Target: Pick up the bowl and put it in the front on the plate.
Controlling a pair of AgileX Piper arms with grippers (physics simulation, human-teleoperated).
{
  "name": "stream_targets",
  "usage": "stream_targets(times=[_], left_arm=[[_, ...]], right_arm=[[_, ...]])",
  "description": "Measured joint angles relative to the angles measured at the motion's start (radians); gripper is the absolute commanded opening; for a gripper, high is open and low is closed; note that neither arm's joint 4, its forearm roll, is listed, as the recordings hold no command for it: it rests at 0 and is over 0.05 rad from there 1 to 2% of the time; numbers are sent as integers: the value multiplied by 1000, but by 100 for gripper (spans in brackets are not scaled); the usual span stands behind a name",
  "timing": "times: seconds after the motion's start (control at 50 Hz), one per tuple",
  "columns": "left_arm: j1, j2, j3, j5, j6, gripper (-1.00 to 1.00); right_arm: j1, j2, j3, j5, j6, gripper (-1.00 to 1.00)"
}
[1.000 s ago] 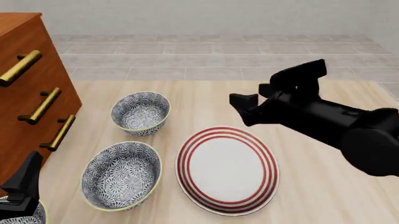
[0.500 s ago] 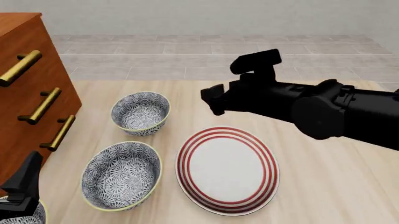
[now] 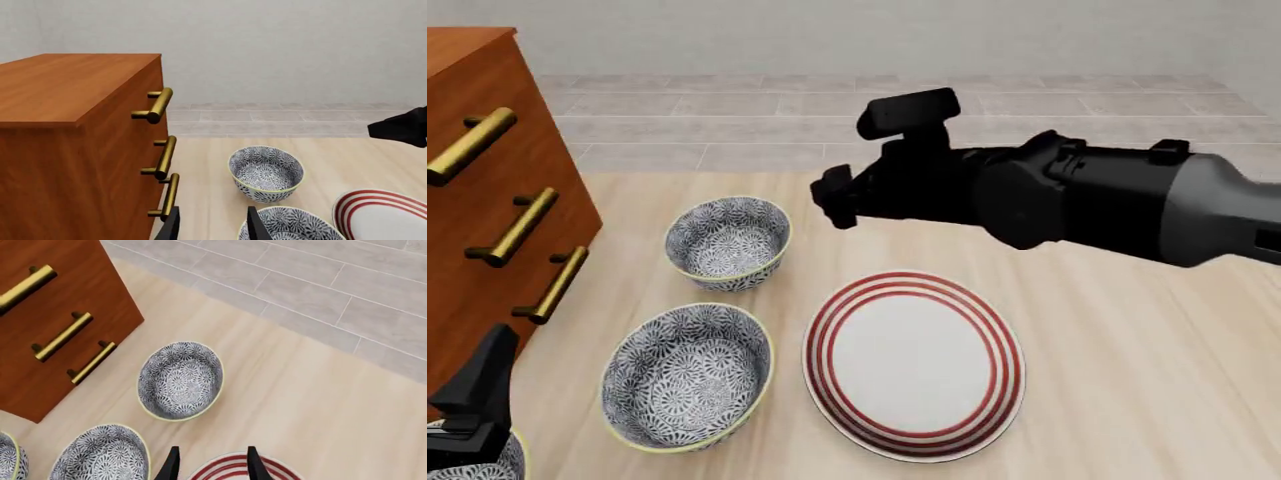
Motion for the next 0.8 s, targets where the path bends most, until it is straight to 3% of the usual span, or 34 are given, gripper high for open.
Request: stream_targets(times=[0.8], left_arm=[[0,0,0,0,0,100]], right_arm=[[13,270,-331,104,-69,100]])
